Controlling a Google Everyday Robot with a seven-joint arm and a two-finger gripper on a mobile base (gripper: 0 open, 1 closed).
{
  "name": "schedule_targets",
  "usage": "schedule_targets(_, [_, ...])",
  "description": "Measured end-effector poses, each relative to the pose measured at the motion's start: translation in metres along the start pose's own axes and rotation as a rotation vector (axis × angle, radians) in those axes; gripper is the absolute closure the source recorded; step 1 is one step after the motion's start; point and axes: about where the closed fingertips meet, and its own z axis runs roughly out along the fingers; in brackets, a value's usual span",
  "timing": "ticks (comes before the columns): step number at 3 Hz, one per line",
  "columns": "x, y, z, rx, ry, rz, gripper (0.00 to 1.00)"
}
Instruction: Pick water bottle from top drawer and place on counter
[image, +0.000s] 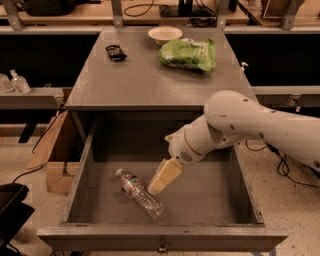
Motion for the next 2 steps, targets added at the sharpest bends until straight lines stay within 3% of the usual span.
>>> schedule_targets(1, [-0.013, 0.016, 0.015, 0.065, 0.13, -0.052, 0.0])
schedule_targets(2, [-0.013, 0.016, 0.027, 0.12, 0.219, -0.054, 0.0])
